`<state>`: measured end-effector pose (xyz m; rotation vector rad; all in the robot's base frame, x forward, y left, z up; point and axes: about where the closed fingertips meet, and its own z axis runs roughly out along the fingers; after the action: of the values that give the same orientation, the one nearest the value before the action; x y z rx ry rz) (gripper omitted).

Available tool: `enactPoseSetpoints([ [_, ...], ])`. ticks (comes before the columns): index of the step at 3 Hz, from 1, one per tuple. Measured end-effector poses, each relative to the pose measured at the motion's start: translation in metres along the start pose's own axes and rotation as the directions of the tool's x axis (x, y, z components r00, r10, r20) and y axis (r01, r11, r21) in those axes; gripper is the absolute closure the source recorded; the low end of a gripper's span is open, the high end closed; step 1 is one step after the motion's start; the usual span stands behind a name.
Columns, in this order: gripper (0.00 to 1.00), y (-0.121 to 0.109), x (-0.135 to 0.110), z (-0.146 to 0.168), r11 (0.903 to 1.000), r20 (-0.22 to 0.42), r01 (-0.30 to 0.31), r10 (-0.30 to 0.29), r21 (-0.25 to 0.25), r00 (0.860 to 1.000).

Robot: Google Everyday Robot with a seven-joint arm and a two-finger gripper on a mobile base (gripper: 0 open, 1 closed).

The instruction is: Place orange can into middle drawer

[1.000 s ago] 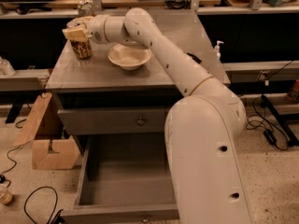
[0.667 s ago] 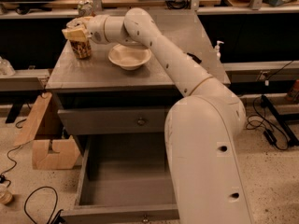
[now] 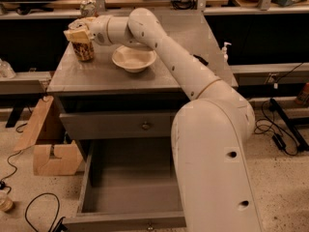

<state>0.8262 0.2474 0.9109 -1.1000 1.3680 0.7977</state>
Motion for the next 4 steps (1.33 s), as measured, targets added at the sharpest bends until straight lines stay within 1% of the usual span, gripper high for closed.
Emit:
enactPoseSetpoints([
  [1, 1.0, 0.013, -0.014, -0.011, 0.9992, 0.013, 0.039, -0.039, 0.011, 0.999],
  [2, 1.0, 0.048, -0.044, -0.039, 0.9916, 0.041, 0.123, -0.124, 0.04, 0.991],
  [3, 1.0, 0.109, -0.096, -0.091, 0.9583, 0.081, 0.266, -0.275, 0.104, 0.958],
  [4, 1.0, 0.157, -0.125, -0.13, 0.9211, 0.089, 0.36, -0.375, 0.149, 0.923],
])
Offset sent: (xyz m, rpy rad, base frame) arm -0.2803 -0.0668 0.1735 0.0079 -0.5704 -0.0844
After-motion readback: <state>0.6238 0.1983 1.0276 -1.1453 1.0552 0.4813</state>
